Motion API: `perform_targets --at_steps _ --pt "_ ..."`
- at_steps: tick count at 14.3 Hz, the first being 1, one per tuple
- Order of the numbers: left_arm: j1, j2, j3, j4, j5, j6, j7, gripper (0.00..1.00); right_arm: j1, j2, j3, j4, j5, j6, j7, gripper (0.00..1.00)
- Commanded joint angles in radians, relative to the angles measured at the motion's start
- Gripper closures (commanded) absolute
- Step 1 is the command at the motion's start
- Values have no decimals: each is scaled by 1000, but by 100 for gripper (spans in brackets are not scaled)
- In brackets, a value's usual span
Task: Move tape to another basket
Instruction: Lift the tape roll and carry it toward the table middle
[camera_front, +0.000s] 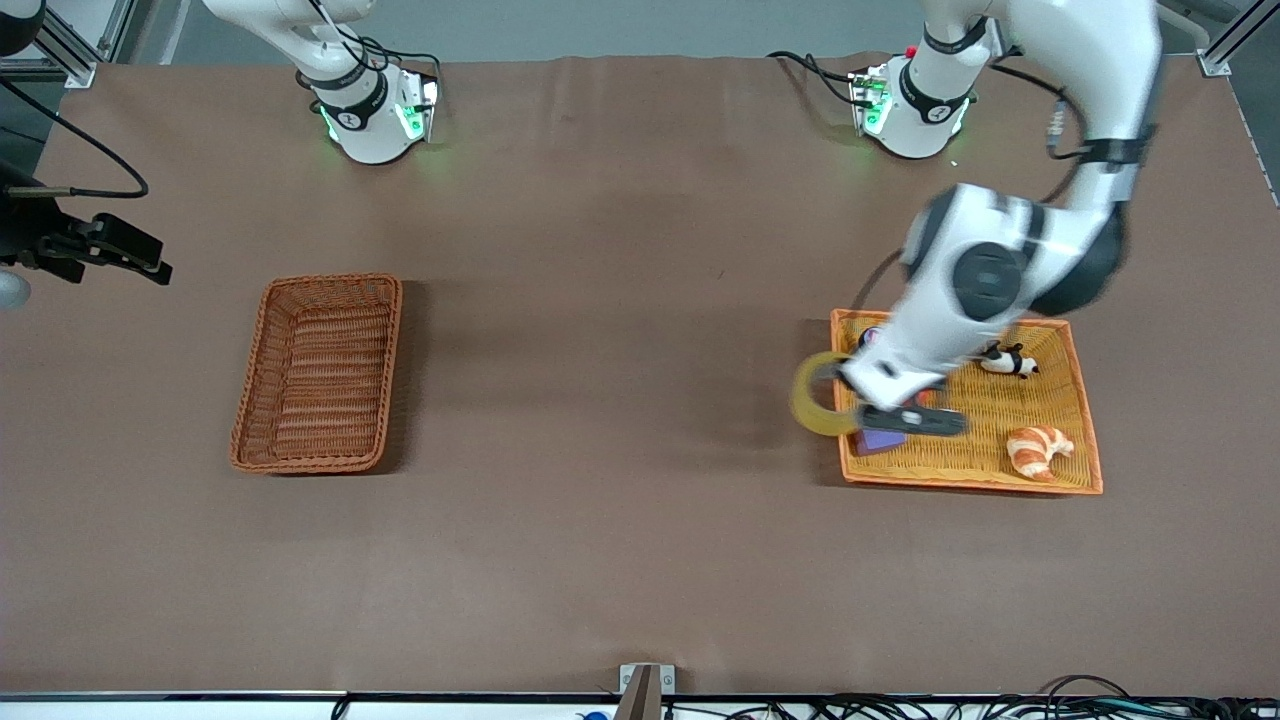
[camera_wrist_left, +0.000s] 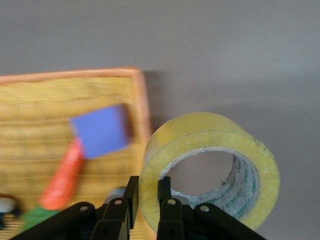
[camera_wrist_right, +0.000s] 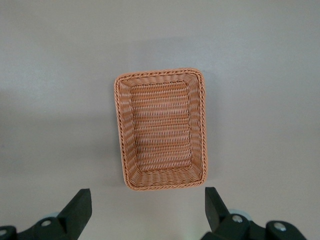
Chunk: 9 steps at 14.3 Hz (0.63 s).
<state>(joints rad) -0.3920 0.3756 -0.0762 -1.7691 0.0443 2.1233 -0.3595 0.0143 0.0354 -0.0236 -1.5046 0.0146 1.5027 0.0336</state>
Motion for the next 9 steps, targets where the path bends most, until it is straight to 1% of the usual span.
perform_targets --at_steps 1,2,3,4,6,7,9 --pt "-135 171 7 198 17 -9 -203 97 -5 -20 2 -20 -2 -1 -39 0" --pt "-189 227 9 273 20 -49 -240 97 -7 -20 1 -20 -2 -1 -53 0" --pt "-233 244 10 307 23 -95 -240 98 -5 -22 -1 -20 -2 -1 -54 0" --pt "-237 268 6 330 16 -88 -249 98 -5 -22 -1 -20 -2 -1 -47 0" --pt "-269 359 -13 460 8 -65 -256 99 -5 -22 -1 -22 -2 1 -44 0" --pt "-293 394 -20 505 8 -56 -257 99 -5 -20 -1 -22 -2 2 -44 0" --pt "-317 426 -28 520 6 -1 -254 97 2 -16 1 -23 -2 8 -44 0"
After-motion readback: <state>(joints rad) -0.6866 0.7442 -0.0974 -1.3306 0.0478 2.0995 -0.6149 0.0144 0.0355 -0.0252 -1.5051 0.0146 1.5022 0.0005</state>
